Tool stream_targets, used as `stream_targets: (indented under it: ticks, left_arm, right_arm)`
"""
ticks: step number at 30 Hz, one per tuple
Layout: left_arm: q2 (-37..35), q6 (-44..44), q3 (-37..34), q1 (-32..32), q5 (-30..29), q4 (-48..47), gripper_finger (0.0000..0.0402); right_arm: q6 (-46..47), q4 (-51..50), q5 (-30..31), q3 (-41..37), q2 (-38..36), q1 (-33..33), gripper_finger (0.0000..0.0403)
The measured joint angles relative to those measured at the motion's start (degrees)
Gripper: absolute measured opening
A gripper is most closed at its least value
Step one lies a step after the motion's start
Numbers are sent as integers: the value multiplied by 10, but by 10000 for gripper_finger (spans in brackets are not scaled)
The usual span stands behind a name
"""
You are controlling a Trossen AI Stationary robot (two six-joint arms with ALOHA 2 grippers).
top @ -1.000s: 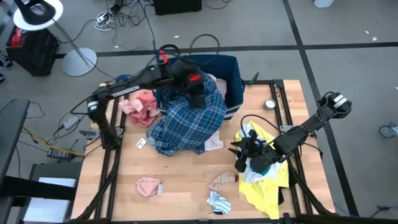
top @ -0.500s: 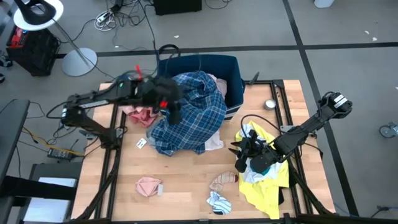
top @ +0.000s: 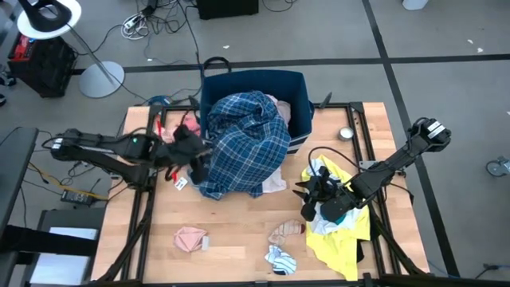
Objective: Sort clothes
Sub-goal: Put the blue checkered pants into the blue bin
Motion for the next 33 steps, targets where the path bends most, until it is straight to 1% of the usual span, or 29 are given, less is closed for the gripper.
stream_targets:
  ticks: [6,10,13,18,20,26,29,31,33]
  left_arm:
    - [-2,-19,-114,-2,0,71,133]
    - [9,-13,-178,7,-1,155,133]
    - [11,-7,-221,15,0,241,132]
    - [31,3,-277,26,53,355,133]
    - [46,3,-296,26,62,396,133]
    - [128,4,-314,26,69,493,133]
    - [169,5,-314,26,86,541,130]
    - [190,5,-308,26,90,571,113]
    - [202,6,-298,26,99,589,77]
  right_arm:
    - [2,2,-1,0,0,0,126]
    - [12,2,-1,0,0,0,126]
    - [12,1,-1,0,0,0,126]
    - [12,0,-1,0,0,0,126]
    - [12,-1,-1,0,0,0,126]
    - [12,-2,-1,0,0,0,126]
    - [13,-3,-1,0,0,0,126]
    - [13,-2,-1,0,0,0,126]
    - [14,-2,-1,0,0,0,126]
